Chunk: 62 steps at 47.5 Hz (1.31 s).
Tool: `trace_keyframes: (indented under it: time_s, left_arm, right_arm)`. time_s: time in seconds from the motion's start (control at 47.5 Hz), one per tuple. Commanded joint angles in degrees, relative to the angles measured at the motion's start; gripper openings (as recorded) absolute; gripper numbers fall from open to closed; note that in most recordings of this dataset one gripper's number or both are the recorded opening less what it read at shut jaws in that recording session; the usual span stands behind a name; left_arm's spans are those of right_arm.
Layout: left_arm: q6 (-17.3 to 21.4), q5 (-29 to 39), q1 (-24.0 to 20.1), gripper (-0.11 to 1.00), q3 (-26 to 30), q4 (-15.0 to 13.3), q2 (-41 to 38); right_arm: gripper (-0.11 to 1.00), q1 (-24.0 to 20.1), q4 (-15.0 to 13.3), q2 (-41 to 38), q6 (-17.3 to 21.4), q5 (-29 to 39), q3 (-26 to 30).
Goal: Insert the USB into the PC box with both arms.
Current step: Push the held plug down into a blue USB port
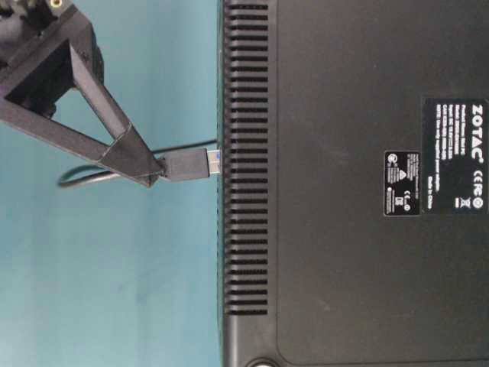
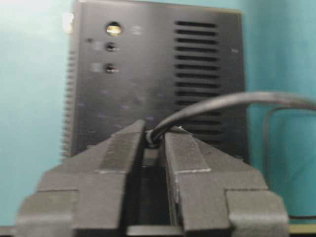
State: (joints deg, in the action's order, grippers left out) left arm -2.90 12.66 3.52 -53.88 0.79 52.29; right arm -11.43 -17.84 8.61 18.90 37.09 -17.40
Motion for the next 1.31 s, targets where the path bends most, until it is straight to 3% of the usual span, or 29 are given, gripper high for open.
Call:
trace_keyframes:
  time_s: [0.0,0.337,1.117,1.286]
  left_arm:
    - [-0.35,-0.26,0.09,0.0,0.79,0.26,0.0]
    - [-1.76,-0.18,0.0,0.0,0.35,0.18,0.97]
    - [-1.85,-0.35,0.09,0.0,0.09,0.26,0.79]
    - [-1.85,-0.44,0.09,0.0,0.0,0.18,0.79]
  right_arm:
    - [0.11,0.09,0.44,0.79,0.88,0.0,0.44]
    - [0.09,-0.44,0.53,0.7,5.1,-0.7,-1.41]
    - [0.09,-1.32,0.26,0.62,5.45,-2.64,-4.04]
    - [0.09,0.44,-0.09,0.62,5.27,-2.46,-3.34]
